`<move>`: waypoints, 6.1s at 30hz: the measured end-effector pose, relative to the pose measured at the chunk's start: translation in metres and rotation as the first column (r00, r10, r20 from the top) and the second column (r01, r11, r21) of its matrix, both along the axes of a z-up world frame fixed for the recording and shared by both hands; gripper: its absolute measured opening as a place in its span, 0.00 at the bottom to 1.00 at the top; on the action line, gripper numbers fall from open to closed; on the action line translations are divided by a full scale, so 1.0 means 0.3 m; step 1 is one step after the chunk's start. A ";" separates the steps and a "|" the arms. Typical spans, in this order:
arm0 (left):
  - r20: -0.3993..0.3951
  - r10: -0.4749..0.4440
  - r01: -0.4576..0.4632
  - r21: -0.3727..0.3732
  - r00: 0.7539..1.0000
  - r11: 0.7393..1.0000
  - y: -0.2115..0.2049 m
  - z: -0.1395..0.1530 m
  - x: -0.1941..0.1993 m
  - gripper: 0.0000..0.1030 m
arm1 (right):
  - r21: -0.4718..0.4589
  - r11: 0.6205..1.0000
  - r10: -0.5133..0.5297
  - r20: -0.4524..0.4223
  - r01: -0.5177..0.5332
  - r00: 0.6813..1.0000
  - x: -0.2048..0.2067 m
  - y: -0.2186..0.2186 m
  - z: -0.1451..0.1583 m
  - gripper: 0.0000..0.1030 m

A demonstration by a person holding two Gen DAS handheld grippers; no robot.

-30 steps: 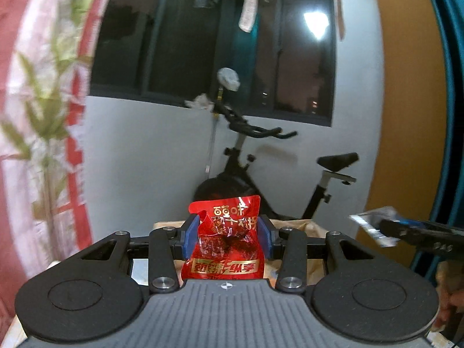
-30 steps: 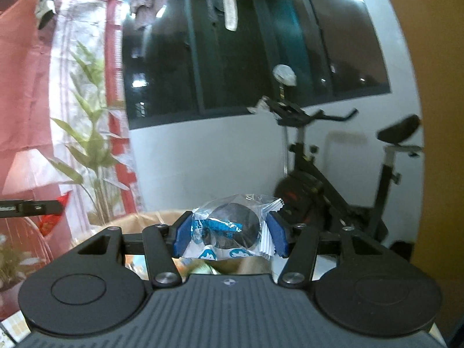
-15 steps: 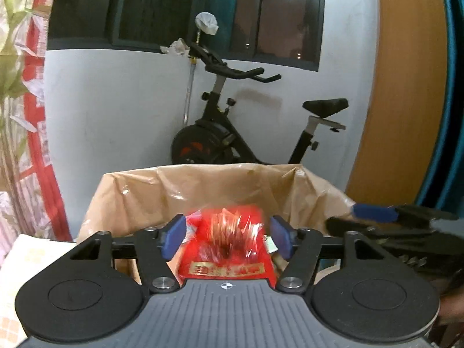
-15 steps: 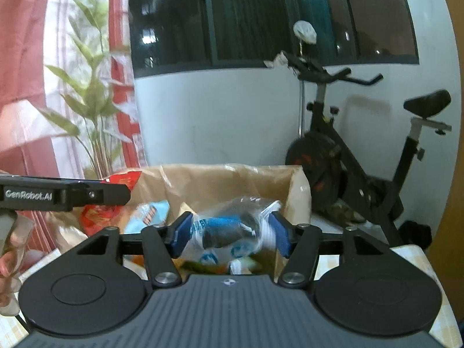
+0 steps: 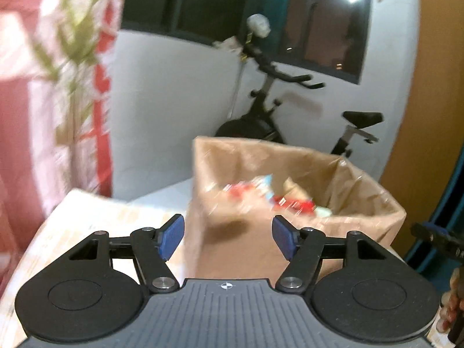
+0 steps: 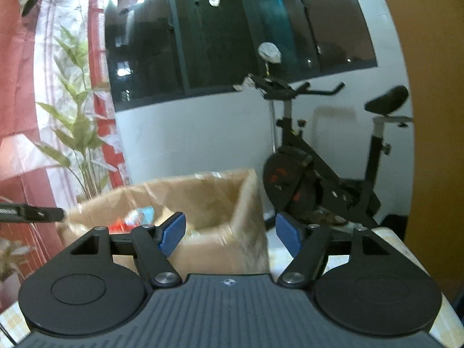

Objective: Organize snacks
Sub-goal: 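Move both tools back down to the snacks beside the paper bag, then grasp the clear peanut packet with the left tool while the right tool grasps the gold pouch, then lift the peanut packet and gold pouch over the paper bag with both tools, then open both tools to drop the peanut packet and gold pouch into the bag, then move both tools back down to the last packet on the table, then grasp the small brown clear packet with the left tool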

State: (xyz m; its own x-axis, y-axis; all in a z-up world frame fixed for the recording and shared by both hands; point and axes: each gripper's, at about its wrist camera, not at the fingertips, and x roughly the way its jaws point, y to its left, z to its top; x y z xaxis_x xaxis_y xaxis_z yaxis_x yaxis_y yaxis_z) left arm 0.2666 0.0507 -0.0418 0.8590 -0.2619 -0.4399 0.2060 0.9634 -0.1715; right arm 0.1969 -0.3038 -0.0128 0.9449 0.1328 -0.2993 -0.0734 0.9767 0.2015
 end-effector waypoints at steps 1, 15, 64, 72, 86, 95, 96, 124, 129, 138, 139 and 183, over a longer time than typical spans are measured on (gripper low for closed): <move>-0.007 0.009 -0.009 -0.014 1.000 1.000 0.018 -0.012 -0.017 0.67 | -0.007 1.000 -0.003 -0.021 0.003 1.000 -0.016 0.000 -0.022 0.70; -0.271 0.077 -0.087 -0.025 0.960 0.996 0.027 -0.333 -0.093 0.60 | 0.009 0.986 0.158 -0.328 -0.164 0.931 -0.048 0.148 -0.313 0.70; -0.352 0.117 -0.091 0.089 0.929 0.992 -0.060 -0.493 -0.084 0.18 | -0.115 0.955 0.204 -0.416 -0.274 0.886 -0.021 0.327 -0.473 0.55; -0.291 0.109 -0.102 0.039 0.951 0.994 -0.030 -0.438 -0.147 0.18 | -0.087 0.968 0.184 -0.392 -0.235 0.901 -0.058 0.268 -0.447 0.55; -0.118 0.086 -0.087 0.001 0.989 0.996 -0.016 -0.260 -0.173 0.18 | -0.085 0.985 0.120 -0.272 -0.148 0.955 -0.163 0.129 -0.272 0.55; 0.111 0.013 -0.011 -0.018 0.994 1.000 -0.063 0.009 -0.102 0.18 | -0.046 0.994 0.095 -0.048 -0.097 0.994 -0.134 0.057 0.012 0.55; 0.142 0.006 -0.004 -0.020 0.990 1.000 -0.080 0.038 -0.084 0.18 | -0.040 0.994 0.103 -0.016 -0.103 0.995 -0.113 0.057 0.049 0.55; 0.094 -0.197 0.205 -0.087 0.976 0.975 -0.091 -0.005 0.118 0.57 | -0.079 0.992 0.096 -0.003 -0.096 0.995 0.119 0.125 0.037 0.64; 0.046 -0.168 0.171 -0.067 0.985 0.983 0.010 -0.034 0.040 0.50 | -0.049 0.997 0.059 -0.019 -0.060 0.998 0.006 0.097 -0.004 0.64; -0.159 -0.136 0.127 -0.068 0.978 0.990 0.060 -0.291 0.060 0.50 | -0.064 0.993 0.083 -0.232 -0.100 0.969 -0.095 0.101 -0.203 0.64; -0.192 -0.137 0.128 -0.057 0.972 0.990 0.052 -0.330 0.073 0.50 | -0.071 0.991 0.095 -0.254 -0.117 0.963 -0.094 0.110 -0.225 0.64; -0.364 -0.195 0.159 -0.127 0.911 0.979 -0.073 -0.577 0.069 0.28 | -0.106 0.916 0.302 -0.451 -0.387 0.840 0.186 0.373 -0.488 0.49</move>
State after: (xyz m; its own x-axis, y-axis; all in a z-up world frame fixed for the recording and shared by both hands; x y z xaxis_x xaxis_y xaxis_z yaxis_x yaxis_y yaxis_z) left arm 0.2874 0.0288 -0.2148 0.5726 -0.4497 -0.6855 0.2755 0.8931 -0.3557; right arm 0.2526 -0.1920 -0.1593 0.6284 0.3284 -0.7051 -0.3626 0.9257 0.1080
